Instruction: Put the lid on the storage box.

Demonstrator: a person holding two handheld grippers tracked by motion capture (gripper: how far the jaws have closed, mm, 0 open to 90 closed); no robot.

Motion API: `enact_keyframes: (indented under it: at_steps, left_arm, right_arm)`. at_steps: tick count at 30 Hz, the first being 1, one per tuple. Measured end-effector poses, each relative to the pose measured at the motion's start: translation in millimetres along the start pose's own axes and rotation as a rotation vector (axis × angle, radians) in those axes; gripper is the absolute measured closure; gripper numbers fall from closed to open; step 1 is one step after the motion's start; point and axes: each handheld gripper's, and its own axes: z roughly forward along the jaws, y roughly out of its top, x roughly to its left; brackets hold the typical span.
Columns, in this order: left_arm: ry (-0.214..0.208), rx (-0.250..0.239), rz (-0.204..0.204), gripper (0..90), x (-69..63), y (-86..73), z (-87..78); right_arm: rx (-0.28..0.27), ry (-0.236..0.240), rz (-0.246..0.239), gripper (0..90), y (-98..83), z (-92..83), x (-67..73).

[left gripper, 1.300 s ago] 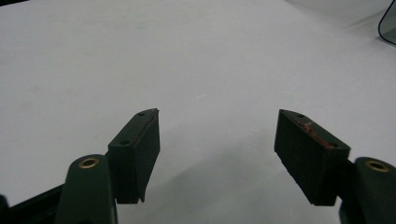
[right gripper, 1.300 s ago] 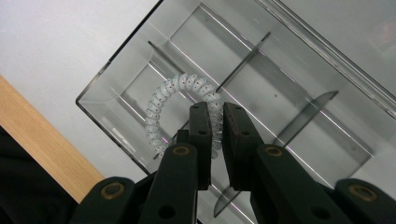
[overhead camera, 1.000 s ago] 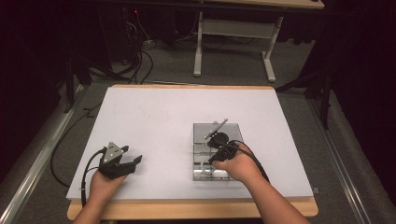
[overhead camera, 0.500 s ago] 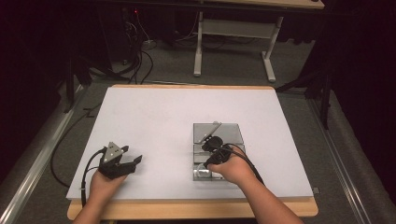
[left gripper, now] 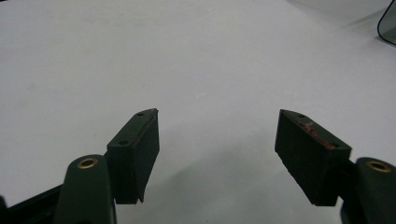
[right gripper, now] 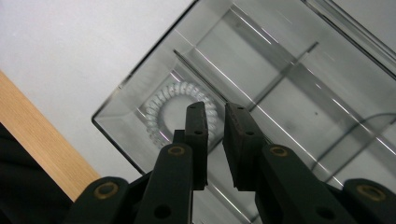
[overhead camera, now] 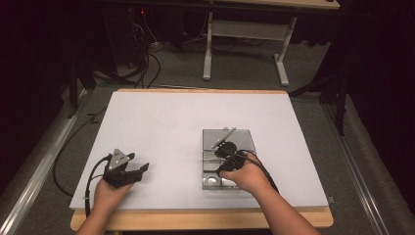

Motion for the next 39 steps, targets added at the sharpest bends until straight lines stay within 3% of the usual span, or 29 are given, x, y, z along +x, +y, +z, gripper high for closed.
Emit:
enact_keyframes:
  at_steps: [3,4,10,15,16,22,23,24,25,32,39]
  left_arm:
    - [-0.001,-0.002,0.001,31.2,-0.1,-0.1,-0.2]
    - [0.000,-0.002,0.000,31.2,-0.2,-0.1,-0.1]
    - [0.001,0.000,0.000,31.2,-0.1,0.0,0.2]
    - [0.002,0.002,-0.001,31.3,0.0,0.1,0.2]
    - [0.002,0.002,-0.001,31.3,0.0,0.0,0.2]
    - [0.000,0.002,-0.002,31.3,0.3,0.0,0.1]
    - [0.000,0.002,-0.002,31.2,0.3,0.0,0.1]
    - [0.000,0.002,-0.001,31.2,0.3,0.0,0.1]
    - [0.000,0.002,-0.001,31.2,0.1,0.0,0.1]
    - [0.001,0.002,0.000,31.2,0.1,0.0,0.2]
    - [0.003,0.002,0.001,31.2,-0.2,0.0,0.3]
  right_arm:
    - [0.000,-0.007,-0.001,83.0,-4.9,-2.4,-4.3]
    - [0.003,-0.005,0.027,83.4,-6.7,-3.6,-4.1]
    - [-0.001,-0.019,0.012,90.0,-18.3,-8.1,-14.8]
    - [-0.012,-0.035,0.030,90.0,-25.3,-16.3,-23.8]
    - [-0.013,-0.035,0.052,90.0,-26.5,-18.1,-24.3]
    - [-0.027,-0.053,0.055,90.0,-33.3,-25.3,-35.1]
    - [-0.018,-0.059,0.077,90.0,-34.4,-26.8,-35.4]
    - [-0.031,-0.059,0.057,90.0,-35.7,-26.9,-38.6]
    - [-0.023,-0.062,0.082,90.0,-37.0,-28.5,-38.8]
    - [-0.033,-0.090,0.092,90.0,-47.4,-35.5,-51.8]
    - [-0.046,-0.113,0.135,90.0,-60.2,-46.0,-66.1]
